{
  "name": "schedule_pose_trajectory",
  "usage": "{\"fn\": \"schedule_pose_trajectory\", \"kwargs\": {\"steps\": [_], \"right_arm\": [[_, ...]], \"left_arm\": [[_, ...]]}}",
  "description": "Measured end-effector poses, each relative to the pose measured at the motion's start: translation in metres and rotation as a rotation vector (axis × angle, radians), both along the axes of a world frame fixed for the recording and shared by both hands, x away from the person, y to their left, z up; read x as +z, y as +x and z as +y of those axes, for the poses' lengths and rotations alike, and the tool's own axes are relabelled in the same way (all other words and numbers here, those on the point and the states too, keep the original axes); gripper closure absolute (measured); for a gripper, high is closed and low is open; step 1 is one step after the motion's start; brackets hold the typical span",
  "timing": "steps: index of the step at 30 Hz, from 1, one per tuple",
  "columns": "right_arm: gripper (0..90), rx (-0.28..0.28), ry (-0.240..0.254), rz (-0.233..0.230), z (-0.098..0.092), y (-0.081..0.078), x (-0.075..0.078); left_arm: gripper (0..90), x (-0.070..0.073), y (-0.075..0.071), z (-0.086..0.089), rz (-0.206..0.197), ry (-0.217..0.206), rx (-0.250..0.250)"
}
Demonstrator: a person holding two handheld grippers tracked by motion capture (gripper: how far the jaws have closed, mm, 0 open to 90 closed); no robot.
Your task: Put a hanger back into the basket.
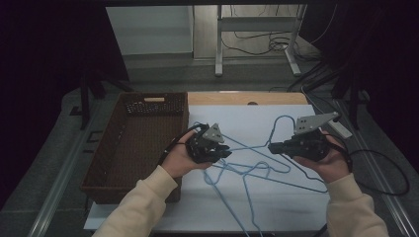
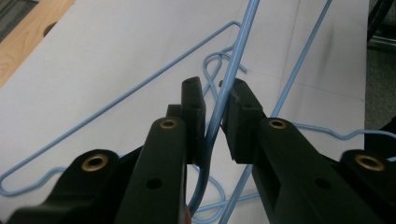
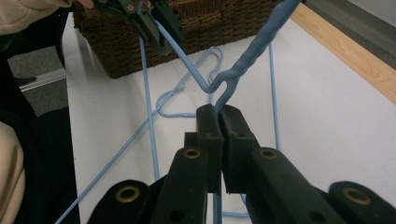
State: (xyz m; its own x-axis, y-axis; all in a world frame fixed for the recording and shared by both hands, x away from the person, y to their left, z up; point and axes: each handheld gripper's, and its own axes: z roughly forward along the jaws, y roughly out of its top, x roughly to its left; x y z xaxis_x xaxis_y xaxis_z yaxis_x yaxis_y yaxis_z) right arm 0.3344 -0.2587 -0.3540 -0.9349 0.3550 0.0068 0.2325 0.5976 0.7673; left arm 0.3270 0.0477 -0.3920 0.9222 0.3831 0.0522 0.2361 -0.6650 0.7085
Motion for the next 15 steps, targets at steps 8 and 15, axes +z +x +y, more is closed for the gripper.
{"fn": "schedule_pose_trajectory", "kwargs": {"steps": [8,15], "right_arm": [[87.9,0.015,0.000,0.000,0.0053,0.0007,-0.0001],[86.9,-0.016,0.004,-0.012,0.0015,0.0041,-0.0027]], "left_arm": [[78.4,-0.0023,0.0025,-0.0024,0.011,0.021,-0.002],[84.5,0.0036,-0.0071,-0.0055,-0.018,0.037,-0.058]]}}
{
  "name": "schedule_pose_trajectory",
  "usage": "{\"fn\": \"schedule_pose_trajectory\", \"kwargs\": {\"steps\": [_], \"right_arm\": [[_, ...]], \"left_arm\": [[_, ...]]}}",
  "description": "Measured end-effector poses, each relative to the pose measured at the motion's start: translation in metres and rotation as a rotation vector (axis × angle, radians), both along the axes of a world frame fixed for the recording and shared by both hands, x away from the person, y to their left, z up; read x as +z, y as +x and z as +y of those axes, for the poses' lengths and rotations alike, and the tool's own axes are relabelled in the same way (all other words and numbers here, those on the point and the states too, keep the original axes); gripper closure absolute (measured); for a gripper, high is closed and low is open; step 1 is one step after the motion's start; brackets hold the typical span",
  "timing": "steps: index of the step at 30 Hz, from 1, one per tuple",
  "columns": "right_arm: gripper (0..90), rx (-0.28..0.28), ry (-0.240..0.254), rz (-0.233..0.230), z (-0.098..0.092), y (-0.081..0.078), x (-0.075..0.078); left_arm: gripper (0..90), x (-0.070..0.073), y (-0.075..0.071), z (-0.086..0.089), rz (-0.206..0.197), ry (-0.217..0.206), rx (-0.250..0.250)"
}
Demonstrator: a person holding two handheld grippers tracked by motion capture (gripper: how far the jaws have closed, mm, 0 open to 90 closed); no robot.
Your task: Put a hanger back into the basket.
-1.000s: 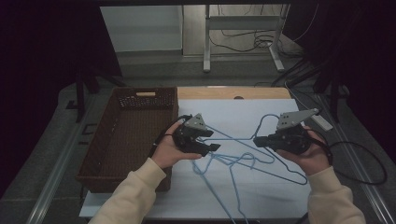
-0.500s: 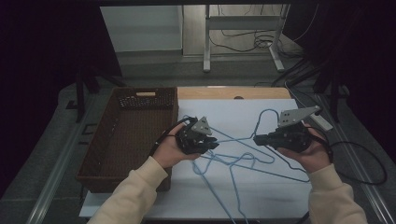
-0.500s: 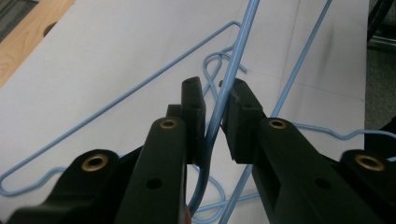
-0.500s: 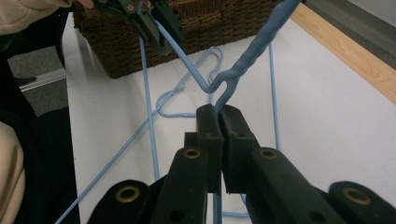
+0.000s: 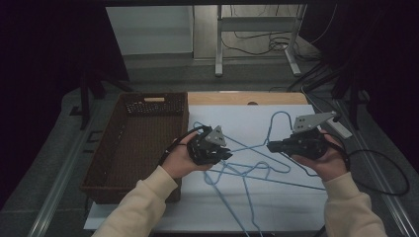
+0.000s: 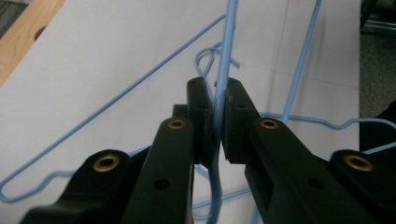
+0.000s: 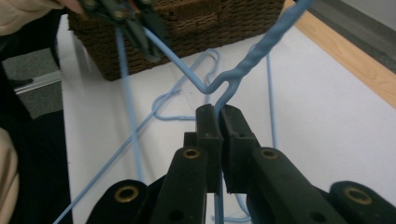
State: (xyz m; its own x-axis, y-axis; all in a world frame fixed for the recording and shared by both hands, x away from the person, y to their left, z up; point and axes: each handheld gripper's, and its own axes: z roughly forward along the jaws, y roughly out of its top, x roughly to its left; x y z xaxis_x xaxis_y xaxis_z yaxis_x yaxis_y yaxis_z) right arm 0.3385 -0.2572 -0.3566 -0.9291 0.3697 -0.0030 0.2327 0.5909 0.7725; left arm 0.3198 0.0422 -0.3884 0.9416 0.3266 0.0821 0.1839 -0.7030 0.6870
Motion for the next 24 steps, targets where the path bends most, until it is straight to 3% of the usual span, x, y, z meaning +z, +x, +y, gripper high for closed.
{"fn": "schedule_pose_trajectory", "kwargs": {"steps": [3,10,14,15,16,19,24], "right_arm": [[86.2,-0.019,0.010,-0.011,-0.001,0.001,-0.001],[78.9,-0.064,0.078,-0.032,-0.001,0.003,-0.012],[62.8,-0.118,0.117,-0.078,-0.002,0.001,-0.013],[52.1,-0.156,0.137,-0.107,-0.004,-0.002,-0.012],[48.5,-0.176,0.144,-0.120,-0.005,-0.003,-0.012],[40.8,-0.222,0.174,-0.156,-0.008,-0.007,-0.012],[35.6,-0.268,0.224,-0.154,-0.018,-0.014,-0.019]], "left_arm": [[86.1,0.003,-0.003,0.000,0.003,-0.005,-0.011],[86.7,0.011,-0.006,0.009,-0.002,-0.038,0.026],[86.9,0.015,-0.006,0.022,0.000,-0.073,0.075],[86.9,0.016,-0.005,0.028,0.003,-0.087,0.093],[86.9,0.017,-0.005,0.032,0.005,-0.097,0.106],[86.9,0.019,-0.006,0.042,0.003,-0.117,0.142],[86.9,0.022,-0.010,0.068,-0.007,-0.170,0.225]]}}
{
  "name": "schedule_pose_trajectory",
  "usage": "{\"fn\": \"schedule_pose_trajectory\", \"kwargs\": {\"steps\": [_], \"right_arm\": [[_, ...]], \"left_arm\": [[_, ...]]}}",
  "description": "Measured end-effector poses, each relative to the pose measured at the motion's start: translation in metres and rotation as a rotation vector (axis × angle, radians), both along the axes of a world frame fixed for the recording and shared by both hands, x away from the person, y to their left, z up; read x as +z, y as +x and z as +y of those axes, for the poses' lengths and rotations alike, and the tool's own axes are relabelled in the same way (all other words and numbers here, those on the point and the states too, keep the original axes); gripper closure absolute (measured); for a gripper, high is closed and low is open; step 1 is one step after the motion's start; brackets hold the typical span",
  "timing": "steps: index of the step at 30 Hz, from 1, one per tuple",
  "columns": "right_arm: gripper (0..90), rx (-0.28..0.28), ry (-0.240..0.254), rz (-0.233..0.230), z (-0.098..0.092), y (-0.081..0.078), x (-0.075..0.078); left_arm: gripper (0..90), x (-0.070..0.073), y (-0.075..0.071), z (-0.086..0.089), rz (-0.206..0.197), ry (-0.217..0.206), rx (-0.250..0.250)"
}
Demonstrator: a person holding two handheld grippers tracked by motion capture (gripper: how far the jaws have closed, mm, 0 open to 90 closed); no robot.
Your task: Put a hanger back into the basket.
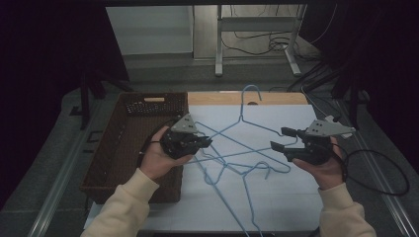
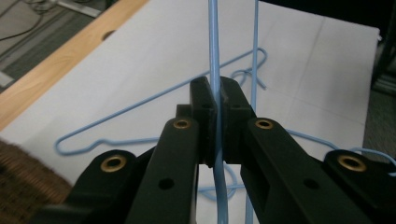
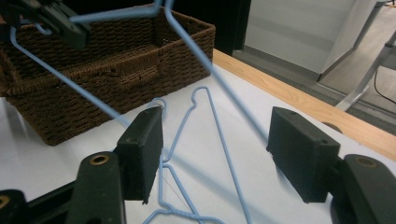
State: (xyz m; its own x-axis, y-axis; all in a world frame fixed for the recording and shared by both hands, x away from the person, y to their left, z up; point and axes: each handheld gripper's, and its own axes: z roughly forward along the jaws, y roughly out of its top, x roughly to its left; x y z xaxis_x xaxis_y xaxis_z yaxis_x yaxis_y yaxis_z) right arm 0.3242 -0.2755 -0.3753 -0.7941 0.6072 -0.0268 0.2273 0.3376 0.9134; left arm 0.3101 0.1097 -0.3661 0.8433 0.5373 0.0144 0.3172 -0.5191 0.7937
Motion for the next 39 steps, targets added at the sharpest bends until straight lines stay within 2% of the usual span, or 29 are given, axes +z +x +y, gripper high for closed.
{"fn": "schedule_pose_trajectory", "kwargs": {"steps": [1,5,7,8,9,15,18,19,20,21,31,39], "right_arm": [[35.4,-0.006,0.000,0.002,-0.002,-0.001,-0.002],[33.9,-0.026,0.008,0.022,-0.009,-0.002,-0.012],[33.8,-0.027,0.011,0.028,-0.011,-0.002,-0.014],[33.4,-0.028,0.009,0.045,-0.013,-0.002,-0.020],[33.4,-0.028,0.009,0.045,-0.013,-0.002,-0.020],[32.8,-0.039,-0.002,0.073,-0.016,-0.003,-0.035],[32.4,-0.043,-0.009,0.087,-0.016,-0.004,-0.043],[32.3,-0.043,-0.010,0.091,-0.016,-0.004,-0.046],[32.1,-0.043,-0.014,0.096,-0.016,-0.004,-0.048],[32.0,-0.044,-0.016,0.099,-0.016,-0.004,-0.050],[31.3,-0.039,-0.027,0.121,-0.014,-0.004,-0.064],[31.3,-0.048,-0.022,0.129,-0.017,-0.005,-0.068]], "left_arm": [[86.9,0.000,0.000,0.000,0.000,0.000,0.000],[86.9,0.001,-0.005,0.024,-0.003,-0.034,0.072],[86.9,0.002,-0.006,0.029,-0.005,-0.043,0.086],[86.9,0.003,-0.010,0.039,-0.010,-0.054,0.109],[86.9,0.003,-0.010,0.039,-0.010,-0.054,0.109],[86.9,0.005,-0.018,0.069,-0.020,-0.103,0.181],[86.9,0.004,-0.022,0.083,-0.025,-0.123,0.227],[86.9,0.002,-0.025,0.094,-0.026,-0.138,0.256],[86.9,0.002,-0.025,0.094,-0.026,-0.138,0.256],[86.9,0.000,-0.027,0.102,-0.027,-0.147,0.278],[86.9,-0.014,-0.034,0.130,-0.027,-0.128,0.375],[86.9,-0.024,-0.043,0.150,-0.035,-0.159,0.423]]}}
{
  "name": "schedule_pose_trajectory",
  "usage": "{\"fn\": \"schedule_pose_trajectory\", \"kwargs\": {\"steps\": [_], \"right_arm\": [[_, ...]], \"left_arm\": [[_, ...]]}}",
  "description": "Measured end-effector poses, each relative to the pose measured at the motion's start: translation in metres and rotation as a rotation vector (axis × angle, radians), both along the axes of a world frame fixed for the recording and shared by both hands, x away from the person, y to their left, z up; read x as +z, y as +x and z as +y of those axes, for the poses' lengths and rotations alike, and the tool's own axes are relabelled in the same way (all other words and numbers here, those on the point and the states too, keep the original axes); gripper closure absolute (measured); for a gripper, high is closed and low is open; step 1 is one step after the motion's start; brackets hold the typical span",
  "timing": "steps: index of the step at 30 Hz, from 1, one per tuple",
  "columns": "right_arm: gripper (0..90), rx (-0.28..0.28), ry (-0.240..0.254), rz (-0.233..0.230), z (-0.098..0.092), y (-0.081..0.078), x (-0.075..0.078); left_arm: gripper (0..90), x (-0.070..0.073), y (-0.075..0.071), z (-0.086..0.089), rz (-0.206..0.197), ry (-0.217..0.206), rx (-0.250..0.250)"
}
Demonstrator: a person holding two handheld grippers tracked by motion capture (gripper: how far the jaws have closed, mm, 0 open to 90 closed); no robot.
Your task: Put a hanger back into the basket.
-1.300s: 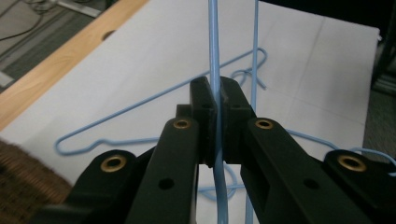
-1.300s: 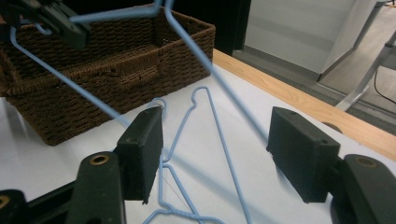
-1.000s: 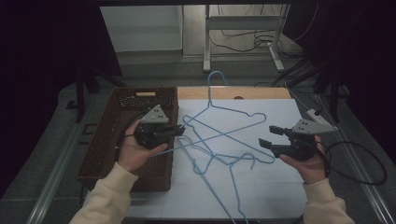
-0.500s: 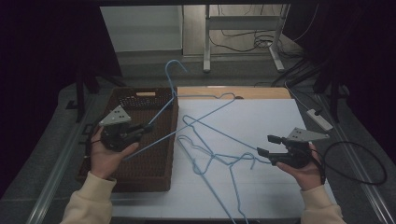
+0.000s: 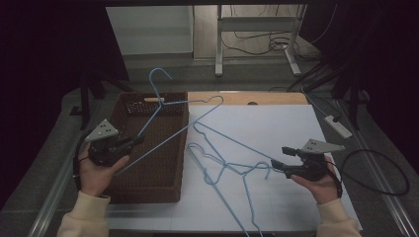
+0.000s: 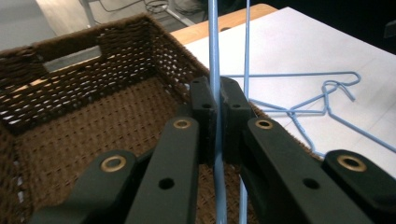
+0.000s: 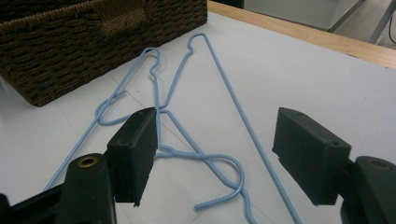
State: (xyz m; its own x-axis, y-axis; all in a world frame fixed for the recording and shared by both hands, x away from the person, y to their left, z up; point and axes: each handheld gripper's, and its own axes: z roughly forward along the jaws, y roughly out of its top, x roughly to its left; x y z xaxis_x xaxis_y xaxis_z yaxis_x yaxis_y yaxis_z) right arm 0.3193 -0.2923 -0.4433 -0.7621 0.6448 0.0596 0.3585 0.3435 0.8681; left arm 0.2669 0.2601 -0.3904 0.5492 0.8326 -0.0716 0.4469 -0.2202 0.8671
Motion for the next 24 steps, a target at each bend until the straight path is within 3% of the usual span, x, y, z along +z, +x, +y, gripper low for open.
{"fn": "schedule_pose_trajectory", "kwargs": {"steps": [8,18,24], "right_arm": [[30.8,-0.005,0.000,0.011,0.000,0.000,-0.004],[30.3,0.003,0.000,0.024,0.001,0.000,-0.010],[30.0,0.016,0.001,0.031,0.003,0.000,-0.012]], "left_arm": [[86.9,-0.008,-0.010,0.021,-0.014,-0.045,0.048],[86.9,-0.009,-0.016,0.054,-0.010,-0.026,0.125],[86.9,-0.015,-0.015,0.064,0.003,-0.015,0.141]]}}
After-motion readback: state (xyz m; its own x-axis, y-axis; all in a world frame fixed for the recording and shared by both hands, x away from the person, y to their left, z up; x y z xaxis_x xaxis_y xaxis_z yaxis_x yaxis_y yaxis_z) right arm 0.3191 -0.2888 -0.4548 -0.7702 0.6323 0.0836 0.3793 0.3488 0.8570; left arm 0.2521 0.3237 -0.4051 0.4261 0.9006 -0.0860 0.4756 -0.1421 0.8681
